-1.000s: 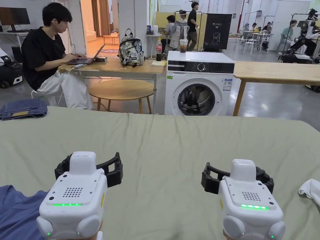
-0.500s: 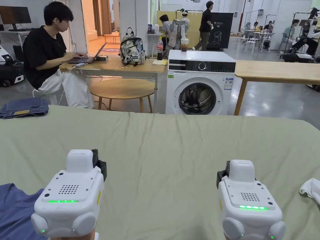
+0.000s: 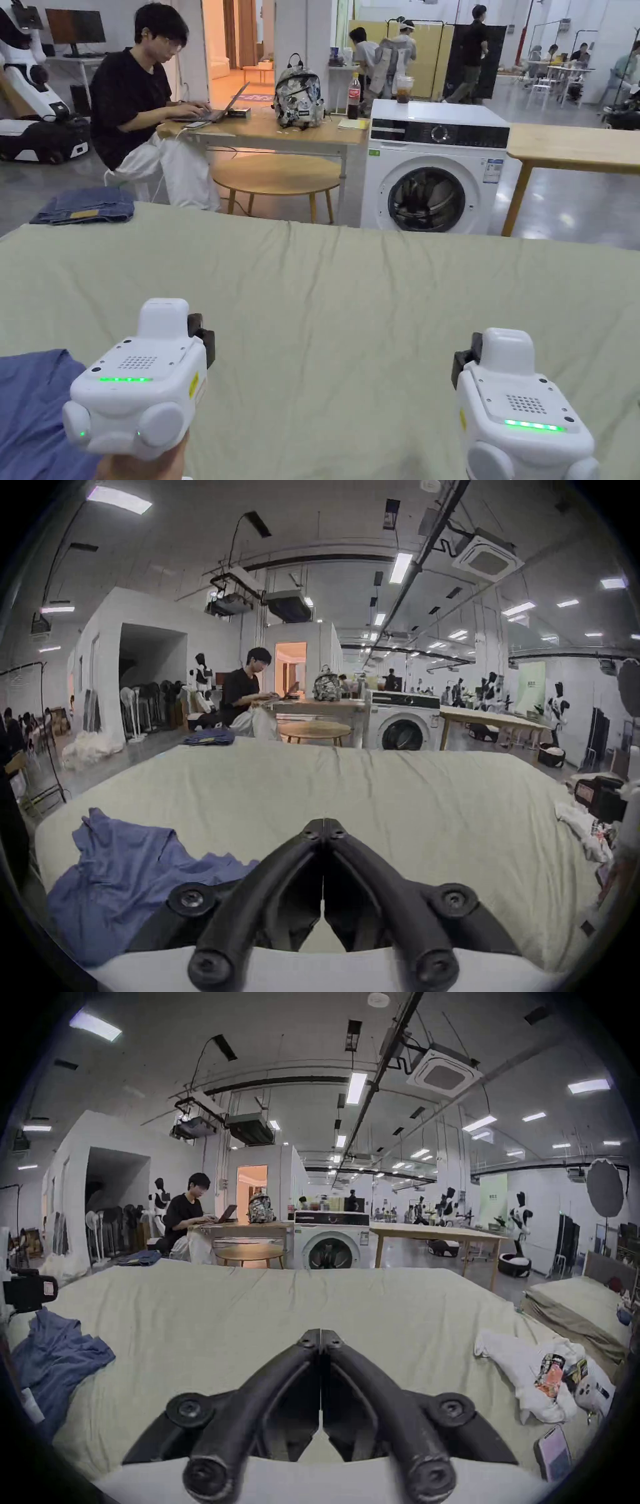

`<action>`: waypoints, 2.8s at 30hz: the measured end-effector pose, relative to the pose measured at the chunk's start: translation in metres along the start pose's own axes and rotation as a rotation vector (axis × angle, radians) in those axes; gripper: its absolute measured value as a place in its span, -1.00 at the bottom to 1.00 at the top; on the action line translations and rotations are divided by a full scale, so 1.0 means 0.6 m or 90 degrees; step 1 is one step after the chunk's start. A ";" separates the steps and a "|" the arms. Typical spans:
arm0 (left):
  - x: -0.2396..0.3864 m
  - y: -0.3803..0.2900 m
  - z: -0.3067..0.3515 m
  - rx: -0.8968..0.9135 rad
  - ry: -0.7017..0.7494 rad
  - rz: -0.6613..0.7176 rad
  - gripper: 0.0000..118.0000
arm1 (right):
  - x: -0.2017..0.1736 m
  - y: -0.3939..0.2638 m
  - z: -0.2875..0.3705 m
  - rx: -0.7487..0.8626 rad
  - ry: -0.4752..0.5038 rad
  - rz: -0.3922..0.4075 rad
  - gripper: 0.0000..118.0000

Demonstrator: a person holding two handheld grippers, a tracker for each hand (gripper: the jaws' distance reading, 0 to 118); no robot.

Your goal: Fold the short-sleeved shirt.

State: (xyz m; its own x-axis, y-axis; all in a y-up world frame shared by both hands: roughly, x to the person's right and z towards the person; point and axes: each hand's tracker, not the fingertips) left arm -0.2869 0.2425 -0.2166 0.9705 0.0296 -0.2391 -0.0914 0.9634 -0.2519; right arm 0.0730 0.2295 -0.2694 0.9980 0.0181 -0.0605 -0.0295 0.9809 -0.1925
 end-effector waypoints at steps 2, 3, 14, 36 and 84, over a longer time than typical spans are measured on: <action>-0.024 -0.001 0.005 -0.008 -0.001 0.004 -1.00 | -0.005 0.001 -0.002 0.002 -0.015 -0.007 -1.00; -0.038 -0.001 0.008 -0.014 0.003 0.007 -1.00 | -0.006 0.001 -0.003 0.001 -0.015 -0.012 -1.00; -0.281 0.001 0.041 -0.189 0.073 0.024 -1.00 | -0.059 -0.005 -0.009 -0.017 0.056 0.023 -1.00; -0.440 -0.147 -0.073 -0.515 0.113 0.107 0.16 | -0.160 -0.050 -0.009 -0.073 0.150 0.074 -1.00; 0.109 0.340 -0.002 0.068 -0.292 -0.034 -1.00 | 0.048 0.019 0.041 -0.016 0.018 0.010 -1.00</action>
State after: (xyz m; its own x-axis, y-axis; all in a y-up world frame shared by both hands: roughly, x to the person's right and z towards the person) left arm -0.2425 0.4407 -0.2847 0.9738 0.0704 0.2164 -0.0382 0.9880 -0.1496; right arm 0.1030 0.2458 -0.2492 0.9955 0.0276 -0.0908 -0.0467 0.9754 -0.2153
